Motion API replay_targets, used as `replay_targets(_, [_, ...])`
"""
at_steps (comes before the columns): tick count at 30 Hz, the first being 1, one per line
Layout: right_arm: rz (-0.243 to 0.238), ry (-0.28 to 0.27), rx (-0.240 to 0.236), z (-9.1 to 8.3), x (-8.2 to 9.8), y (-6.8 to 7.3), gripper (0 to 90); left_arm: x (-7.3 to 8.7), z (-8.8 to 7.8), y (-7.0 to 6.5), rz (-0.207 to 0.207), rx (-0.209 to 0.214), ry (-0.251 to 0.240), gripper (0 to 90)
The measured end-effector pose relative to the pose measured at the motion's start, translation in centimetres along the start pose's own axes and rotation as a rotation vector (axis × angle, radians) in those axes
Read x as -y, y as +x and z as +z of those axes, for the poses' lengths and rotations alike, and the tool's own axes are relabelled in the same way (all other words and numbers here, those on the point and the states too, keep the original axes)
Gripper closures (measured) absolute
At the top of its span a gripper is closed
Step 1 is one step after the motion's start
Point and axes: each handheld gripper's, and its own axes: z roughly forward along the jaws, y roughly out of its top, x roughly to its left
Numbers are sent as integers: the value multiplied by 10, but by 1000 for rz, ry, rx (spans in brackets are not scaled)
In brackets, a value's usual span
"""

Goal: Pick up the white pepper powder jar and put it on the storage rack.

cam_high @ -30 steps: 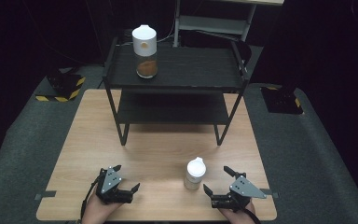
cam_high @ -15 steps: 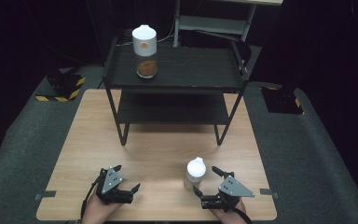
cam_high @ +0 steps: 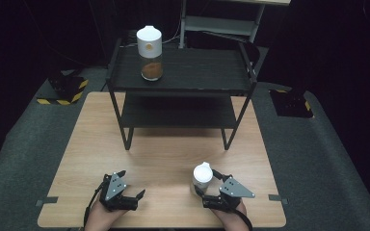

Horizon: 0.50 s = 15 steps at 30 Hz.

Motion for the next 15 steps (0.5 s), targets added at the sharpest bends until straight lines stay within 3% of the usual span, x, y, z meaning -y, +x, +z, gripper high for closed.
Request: replay_targets(15, [11,-22,-20,11,5,-2,286,-4,2,-5,19,-21,21,7])
